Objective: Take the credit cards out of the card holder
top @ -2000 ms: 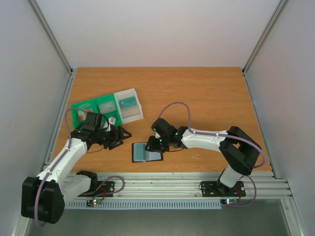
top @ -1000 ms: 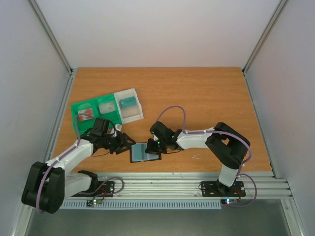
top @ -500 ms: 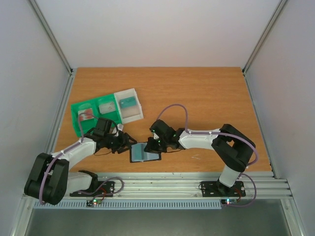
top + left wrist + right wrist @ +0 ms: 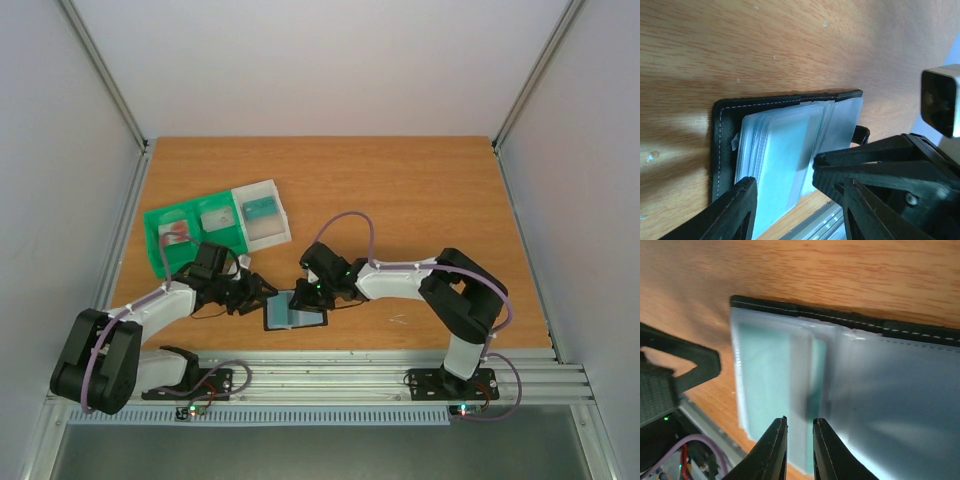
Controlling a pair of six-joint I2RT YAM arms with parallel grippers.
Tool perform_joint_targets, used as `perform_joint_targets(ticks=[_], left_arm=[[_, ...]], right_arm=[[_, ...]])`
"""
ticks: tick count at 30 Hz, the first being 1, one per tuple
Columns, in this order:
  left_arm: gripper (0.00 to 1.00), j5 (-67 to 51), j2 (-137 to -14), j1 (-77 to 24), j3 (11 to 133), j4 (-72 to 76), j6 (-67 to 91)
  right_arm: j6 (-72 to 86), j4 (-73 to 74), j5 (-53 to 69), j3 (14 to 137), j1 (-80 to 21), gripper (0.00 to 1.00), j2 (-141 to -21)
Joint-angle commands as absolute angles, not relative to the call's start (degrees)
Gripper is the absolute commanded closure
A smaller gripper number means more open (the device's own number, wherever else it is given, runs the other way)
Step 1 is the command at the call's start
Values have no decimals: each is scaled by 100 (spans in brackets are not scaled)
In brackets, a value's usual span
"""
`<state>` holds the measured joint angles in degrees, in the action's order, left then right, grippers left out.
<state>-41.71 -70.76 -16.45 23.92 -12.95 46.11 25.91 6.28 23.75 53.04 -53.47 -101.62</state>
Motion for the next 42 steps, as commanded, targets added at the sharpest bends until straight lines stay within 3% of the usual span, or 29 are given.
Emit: perform_joint_targets(ticks=[1, 7, 22, 42], left_arm=[[52, -4157, -7068, -1666, 2320, -1046, 4615], [53, -4166, -7068, -1672, 2372, -1024, 4631], [60, -4157, -7228, -1670, 2285, -749, 4669], [61, -4258, -7381, -1668, 2317, -542, 4755]], right_arm=[[2490, 907, 2357, 5472, -5393, 84, -10541], [2507, 916, 2040, 5111, -5384, 99, -10486], [2579, 641, 2093, 4883, -5388, 99, -10402], [2730, 334, 2225, 4752, -5379, 99, -10391]])
